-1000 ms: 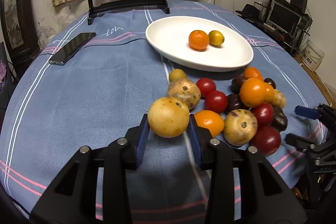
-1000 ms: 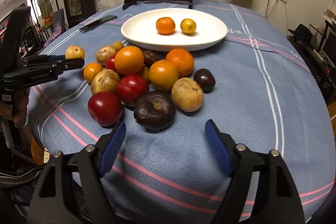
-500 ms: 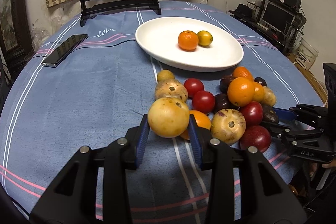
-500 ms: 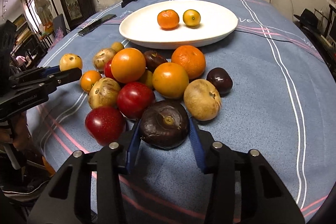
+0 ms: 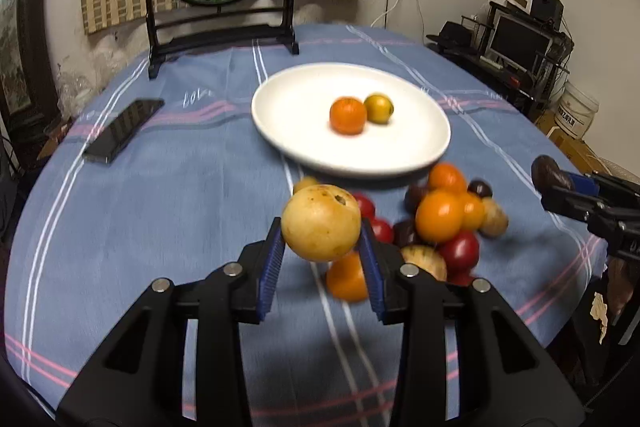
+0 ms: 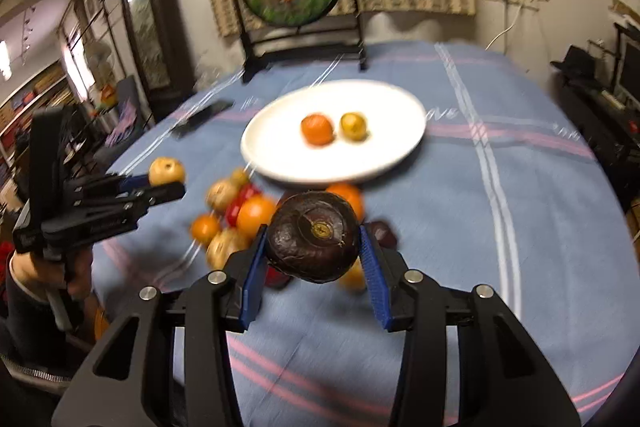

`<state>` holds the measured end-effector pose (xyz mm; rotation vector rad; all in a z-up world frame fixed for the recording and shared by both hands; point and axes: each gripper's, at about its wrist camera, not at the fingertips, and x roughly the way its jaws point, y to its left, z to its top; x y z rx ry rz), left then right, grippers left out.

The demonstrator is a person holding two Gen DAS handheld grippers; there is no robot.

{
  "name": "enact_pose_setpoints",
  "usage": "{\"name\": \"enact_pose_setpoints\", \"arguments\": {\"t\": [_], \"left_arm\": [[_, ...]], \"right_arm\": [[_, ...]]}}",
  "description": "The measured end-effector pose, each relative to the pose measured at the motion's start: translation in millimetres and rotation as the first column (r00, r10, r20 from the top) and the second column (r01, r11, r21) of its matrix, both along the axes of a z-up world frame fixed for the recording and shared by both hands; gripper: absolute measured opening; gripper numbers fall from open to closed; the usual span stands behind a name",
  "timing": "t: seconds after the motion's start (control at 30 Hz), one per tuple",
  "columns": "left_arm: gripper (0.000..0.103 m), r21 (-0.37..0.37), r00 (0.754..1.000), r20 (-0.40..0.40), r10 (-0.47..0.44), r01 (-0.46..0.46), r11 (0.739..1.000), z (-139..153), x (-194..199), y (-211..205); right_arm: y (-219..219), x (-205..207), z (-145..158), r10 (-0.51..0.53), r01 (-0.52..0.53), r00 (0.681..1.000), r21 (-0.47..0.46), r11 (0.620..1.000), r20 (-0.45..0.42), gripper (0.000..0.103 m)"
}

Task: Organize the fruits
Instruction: 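Carry both fruits onto the white plate and open both grippers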

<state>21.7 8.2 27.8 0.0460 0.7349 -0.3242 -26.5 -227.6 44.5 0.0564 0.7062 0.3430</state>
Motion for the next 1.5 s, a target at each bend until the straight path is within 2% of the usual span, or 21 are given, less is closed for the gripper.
{"name": "enact_pose_setpoints", "arguments": {"t": [0.2,0.37,0.47,0.77,0.8,0.83,0.9,0.93,1.03,1.2,1.27,1.3,1.5], "left_arm": [[0.037,0.001,0.999,0.040,-0.008,0.008,1.000,20,35,-17],[0.038,-0.004,1.000,-0.027,0.001,-0.001,1.000,9,83,-30],[0.038,0.018,0.997,-0.079,0.020,-0.019,1.000,-4,108,-37],[0.038,0.025,0.989,-0.141,0.037,-0.034,0.999,-21,134,-46],[0.039,0.025,0.988,-0.146,0.045,-0.042,0.999,-22,135,-45],[0.039,0.023,0.987,-0.151,0.052,-0.049,0.999,-23,136,-44],[0.056,0.020,0.988,-0.145,0.058,-0.056,0.998,-22,136,-42],[0.060,0.026,0.990,-0.124,0.068,-0.065,0.998,-18,135,-42],[0.064,0.040,0.994,-0.079,0.072,-0.069,0.997,-8,126,-43],[0.080,0.040,0.997,-0.037,0.071,-0.070,0.997,4,108,-40],[0.083,0.031,0.997,-0.032,0.075,-0.074,0.997,5,98,-36],[0.085,0.025,0.997,-0.033,0.075,-0.074,0.997,5,95,-34],[0.088,0.011,0.994,-0.069,0.086,-0.085,0.996,-6,70,-25]], "right_arm": [[13,42,12,-0.005,0.007,0.999,-0.062,0.998,0.033,0.045],[30,87,0,-0.012,0.008,0.999,-0.127,0.992,-0.032,0.045],[36,110,-10,-0.024,0.013,0.997,-0.149,0.989,-0.074,0.045],[43,146,-38,-0.053,0.018,0.985,-0.206,0.978,-0.165,0.045],[44,148,-40,-0.052,0.015,0.984,-0.210,0.977,-0.172,0.048],[44,149,-40,-0.051,0.014,0.984,-0.214,0.977,-0.170,0.052],[44,146,-37,-0.052,0.021,0.989,-0.219,0.975,-0.138,0.055],[43,143,-34,-0.045,0.017,0.991,-0.217,0.976,-0.127,0.055],[39,137,-30,-0.051,0.026,0.992,-0.215,0.976,-0.113,0.055],[23,120,-26,-0.065,0.045,0.992,-0.175,0.984,-0.108,0.055],[12,109,-26,-0.084,0.067,0.991,-0.149,0.987,-0.106,0.058],[8,103,-26,-0.094,0.079,0.990,-0.140,0.987,-0.104,0.066],[-20,72,-31,-0.139,0.133,0.984,-0.059,0.989,-0.108,0.066]]}}
